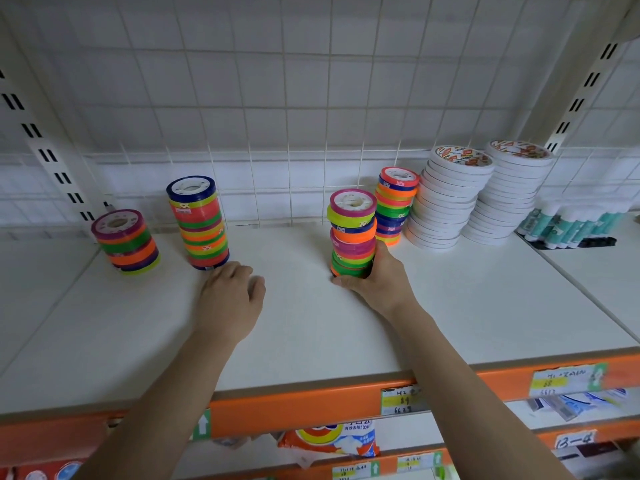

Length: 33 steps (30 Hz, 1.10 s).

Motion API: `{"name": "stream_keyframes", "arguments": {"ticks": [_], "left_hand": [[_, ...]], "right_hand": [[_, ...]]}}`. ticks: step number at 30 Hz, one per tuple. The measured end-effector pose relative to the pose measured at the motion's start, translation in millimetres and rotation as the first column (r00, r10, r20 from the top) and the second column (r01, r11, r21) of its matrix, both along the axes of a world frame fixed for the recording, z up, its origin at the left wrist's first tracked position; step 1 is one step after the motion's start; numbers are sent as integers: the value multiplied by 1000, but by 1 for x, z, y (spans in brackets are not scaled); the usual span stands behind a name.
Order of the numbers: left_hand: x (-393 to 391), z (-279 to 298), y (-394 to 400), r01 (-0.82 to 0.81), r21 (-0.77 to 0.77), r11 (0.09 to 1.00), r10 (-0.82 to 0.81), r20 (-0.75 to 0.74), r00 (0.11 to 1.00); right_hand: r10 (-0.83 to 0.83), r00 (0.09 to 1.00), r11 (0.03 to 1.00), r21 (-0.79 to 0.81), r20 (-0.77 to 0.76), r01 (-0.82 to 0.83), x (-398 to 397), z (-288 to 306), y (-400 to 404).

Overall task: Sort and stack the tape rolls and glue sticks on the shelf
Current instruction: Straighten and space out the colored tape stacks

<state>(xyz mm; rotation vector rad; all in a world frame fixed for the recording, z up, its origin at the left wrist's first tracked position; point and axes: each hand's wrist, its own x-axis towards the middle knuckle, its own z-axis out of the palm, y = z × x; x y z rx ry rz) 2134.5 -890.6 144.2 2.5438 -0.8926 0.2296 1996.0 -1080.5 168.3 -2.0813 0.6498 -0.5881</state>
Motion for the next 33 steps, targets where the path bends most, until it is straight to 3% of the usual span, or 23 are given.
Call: {"name": "stream_keyframes", "arguments": {"ticks": [8,33], "left_hand": [[-1,1,1,8,-8,1000,-8,23,1000],[-4,6,1,10,9,1000,-10,-8,1000]], "right_hand": [[70,987,993,89,143,-83,0,8,3],[2,991,997,78,137,-12,1,4,3]]}}
